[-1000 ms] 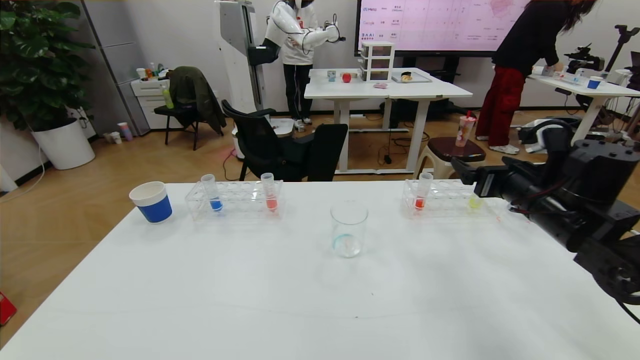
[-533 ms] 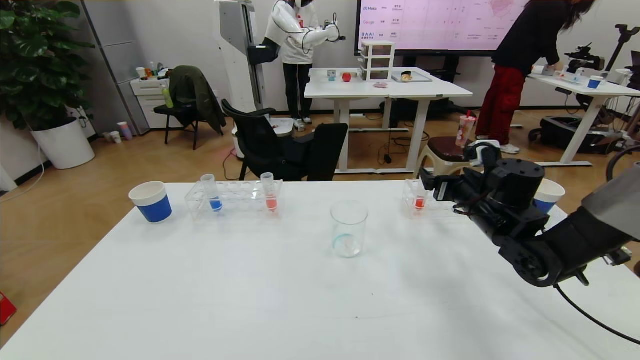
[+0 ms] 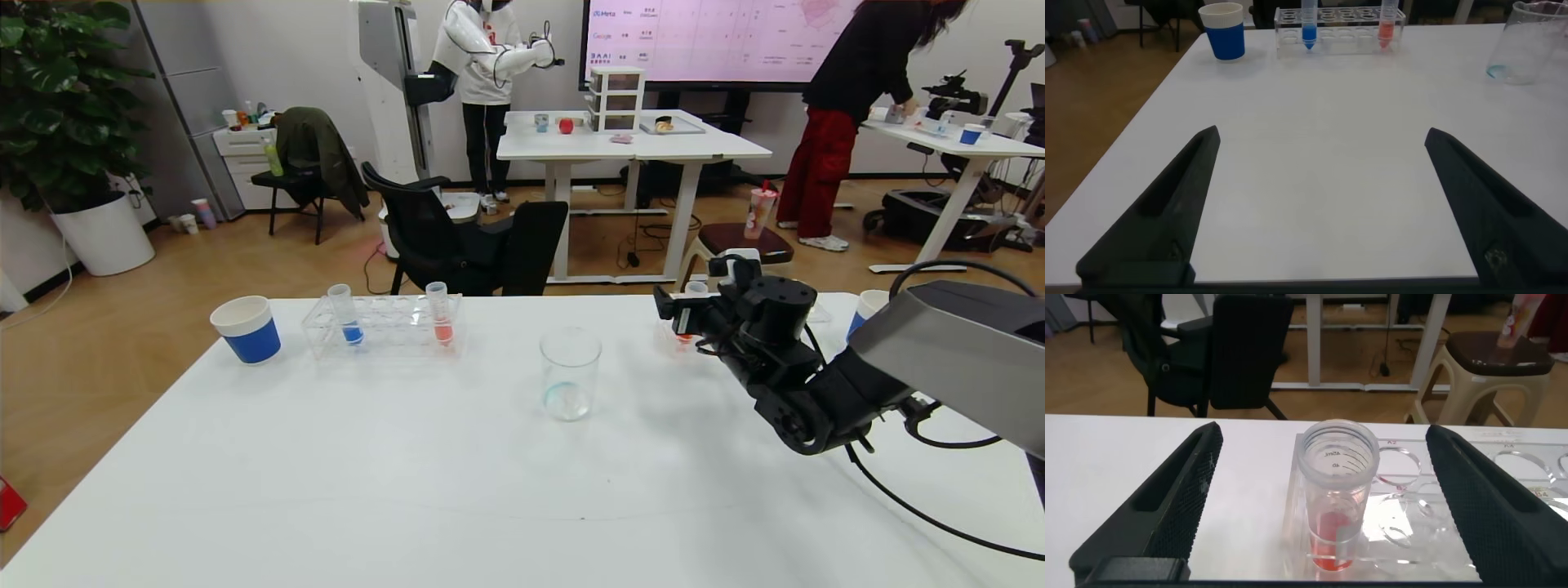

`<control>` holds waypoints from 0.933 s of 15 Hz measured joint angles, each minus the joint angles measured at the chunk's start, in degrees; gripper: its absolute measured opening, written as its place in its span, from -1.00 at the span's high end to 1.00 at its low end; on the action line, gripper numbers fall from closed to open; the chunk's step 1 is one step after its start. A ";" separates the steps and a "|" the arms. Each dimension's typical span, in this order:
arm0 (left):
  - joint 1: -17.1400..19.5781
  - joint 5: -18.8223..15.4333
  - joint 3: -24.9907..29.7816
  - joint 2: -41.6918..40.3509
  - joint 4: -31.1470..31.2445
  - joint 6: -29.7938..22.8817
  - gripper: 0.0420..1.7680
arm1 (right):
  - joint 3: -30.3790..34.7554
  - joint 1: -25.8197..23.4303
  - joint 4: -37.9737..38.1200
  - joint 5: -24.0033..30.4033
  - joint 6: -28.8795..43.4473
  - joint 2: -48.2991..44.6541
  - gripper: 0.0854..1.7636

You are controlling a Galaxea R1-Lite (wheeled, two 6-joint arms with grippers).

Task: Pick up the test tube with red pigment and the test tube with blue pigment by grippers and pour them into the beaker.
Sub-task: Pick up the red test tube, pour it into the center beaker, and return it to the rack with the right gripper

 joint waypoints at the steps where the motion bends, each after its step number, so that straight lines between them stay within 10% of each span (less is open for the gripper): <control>1: 0.00 0.00 0.00 0.00 0.00 0.00 -0.98 | -0.74 0.02 0.00 0.11 -0.09 0.88 -0.97; 7: 0.00 0.00 0.00 0.00 0.00 0.00 -0.98 | -1.68 -0.02 -0.20 0.11 -0.20 2.74 -0.88; 11: 0.00 0.00 0.00 0.00 0.00 0.00 -0.98 | -1.68 0.24 -0.55 -0.22 -1.02 2.39 0.66; 14: 0.00 0.00 0.00 0.00 0.00 0.00 -0.98 | -1.63 0.33 -1.11 -0.30 -1.22 1.95 0.48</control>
